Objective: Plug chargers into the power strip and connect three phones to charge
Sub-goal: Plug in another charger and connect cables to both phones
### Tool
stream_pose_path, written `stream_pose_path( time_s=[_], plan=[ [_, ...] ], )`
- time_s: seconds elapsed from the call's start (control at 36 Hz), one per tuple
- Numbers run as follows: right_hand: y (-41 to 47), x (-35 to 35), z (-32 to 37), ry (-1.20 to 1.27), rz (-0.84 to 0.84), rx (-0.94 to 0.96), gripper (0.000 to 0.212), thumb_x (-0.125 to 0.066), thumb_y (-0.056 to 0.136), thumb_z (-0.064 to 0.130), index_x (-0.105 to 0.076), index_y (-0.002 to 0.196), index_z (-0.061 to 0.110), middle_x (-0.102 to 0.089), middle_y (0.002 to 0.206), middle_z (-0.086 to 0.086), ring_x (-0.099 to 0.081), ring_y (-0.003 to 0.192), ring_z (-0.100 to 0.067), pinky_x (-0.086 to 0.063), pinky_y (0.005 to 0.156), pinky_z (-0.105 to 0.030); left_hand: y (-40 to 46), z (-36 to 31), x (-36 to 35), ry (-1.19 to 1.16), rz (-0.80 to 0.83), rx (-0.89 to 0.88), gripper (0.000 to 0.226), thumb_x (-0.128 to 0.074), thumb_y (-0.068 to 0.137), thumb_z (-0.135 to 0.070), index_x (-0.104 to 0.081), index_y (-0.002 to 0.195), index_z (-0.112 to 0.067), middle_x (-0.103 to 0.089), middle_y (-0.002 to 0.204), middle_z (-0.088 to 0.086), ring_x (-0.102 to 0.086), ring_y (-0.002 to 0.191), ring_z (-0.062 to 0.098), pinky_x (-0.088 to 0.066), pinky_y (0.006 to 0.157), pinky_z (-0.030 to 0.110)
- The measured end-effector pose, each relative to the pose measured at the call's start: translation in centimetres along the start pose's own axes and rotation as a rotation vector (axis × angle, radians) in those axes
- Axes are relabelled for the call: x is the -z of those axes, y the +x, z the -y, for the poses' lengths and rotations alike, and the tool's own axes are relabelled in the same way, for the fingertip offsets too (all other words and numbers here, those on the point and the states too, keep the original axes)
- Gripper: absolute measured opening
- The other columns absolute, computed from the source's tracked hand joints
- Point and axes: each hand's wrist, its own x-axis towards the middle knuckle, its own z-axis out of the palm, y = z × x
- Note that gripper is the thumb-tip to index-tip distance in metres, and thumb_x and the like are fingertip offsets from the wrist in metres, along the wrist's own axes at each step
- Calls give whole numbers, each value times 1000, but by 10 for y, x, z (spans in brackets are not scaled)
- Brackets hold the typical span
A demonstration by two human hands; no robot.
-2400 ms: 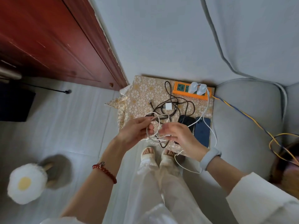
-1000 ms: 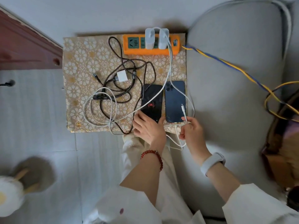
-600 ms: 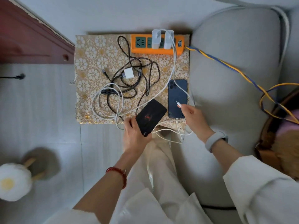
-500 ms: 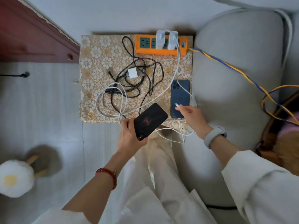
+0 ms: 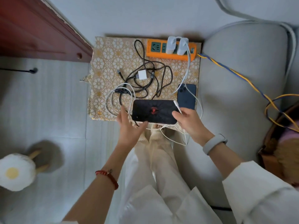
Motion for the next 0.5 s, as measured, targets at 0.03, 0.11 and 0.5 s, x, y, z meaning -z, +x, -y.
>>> stream_pose_path(
  time_s=[0.03,0.11,0.5],
  plan=[
    [-3,-3,0,47,-21,-28,38,-53,86,16,-32,55,16,-28,55,-1,-26,51,-13,-23,52,-26,-4,-8,-4,-257,18,128,75,-67,83,-19,-24,143,-19,-31,144,6,-35,132,19,-37,100,31],
    [-12,-15,5,142,-56,-64,38,-55,85,16,-31,55,16,-27,53,-2,-27,46,-12,-24,46,-23,-10,-29,-23,-742,148,320,30,-51,93,-18,-49,122,-12,-61,115,4,-57,113,24,-48,91,35],
    [-30,-10,29,-57,7,184,31,-53,90,21,-65,81,-6,-36,46,7,-32,41,-6,-27,44,-14,35,-57,9,-996,143,303,27,-41,94,-4,-54,118,-7,-62,114,8,-61,102,20,-57,78,30]
  ],
)
